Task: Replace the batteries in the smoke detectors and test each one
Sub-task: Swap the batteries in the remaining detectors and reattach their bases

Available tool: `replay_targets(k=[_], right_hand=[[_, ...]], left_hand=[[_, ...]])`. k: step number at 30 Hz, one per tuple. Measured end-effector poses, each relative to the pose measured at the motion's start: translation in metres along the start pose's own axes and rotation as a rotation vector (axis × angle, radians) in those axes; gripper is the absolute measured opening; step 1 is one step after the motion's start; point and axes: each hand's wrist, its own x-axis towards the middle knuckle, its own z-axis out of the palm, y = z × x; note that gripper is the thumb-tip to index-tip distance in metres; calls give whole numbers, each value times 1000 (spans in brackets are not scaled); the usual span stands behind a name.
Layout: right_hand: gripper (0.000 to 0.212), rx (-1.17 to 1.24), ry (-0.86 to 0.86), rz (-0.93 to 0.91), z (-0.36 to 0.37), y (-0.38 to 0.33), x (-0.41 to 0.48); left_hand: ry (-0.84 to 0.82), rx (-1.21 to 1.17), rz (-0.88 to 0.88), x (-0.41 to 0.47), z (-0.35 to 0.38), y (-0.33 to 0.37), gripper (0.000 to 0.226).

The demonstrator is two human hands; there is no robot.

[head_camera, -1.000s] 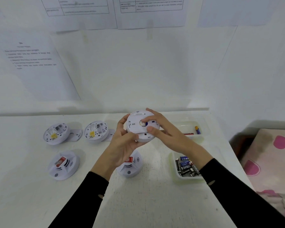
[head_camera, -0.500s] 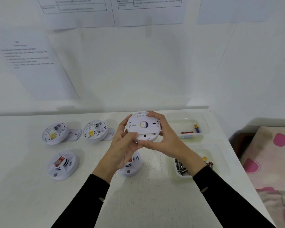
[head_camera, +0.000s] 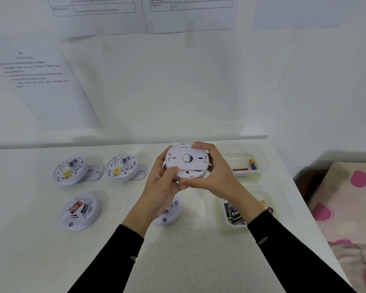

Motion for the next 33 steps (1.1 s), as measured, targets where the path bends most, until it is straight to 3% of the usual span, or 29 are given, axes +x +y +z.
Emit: replay_targets(k=[7,14,21,25,28,31,33], right_hand=[[82,38,11,28,2,-2,3],[82,38,47,37,7,1,4],[81,46,72,31,8,2,3],[82,84,39,18,9,3,3],[84,45,-31,-9,10,1,0],[61,-59,-101,-28,5,-2,0],[47,-121,-68,-40,1,-4,4]], left_hand=[[-35,-31,60,-3,4,0,50],[23,137,146,-2,8,-4,43],[53,150,152,-1,8,-6,40],[26,71,101,-2,2,-4,46],[17,251,78,0,-6,0,58],[-22,413,48,0,-14,3,61],[-18,371,42,0,-18,4,57]])
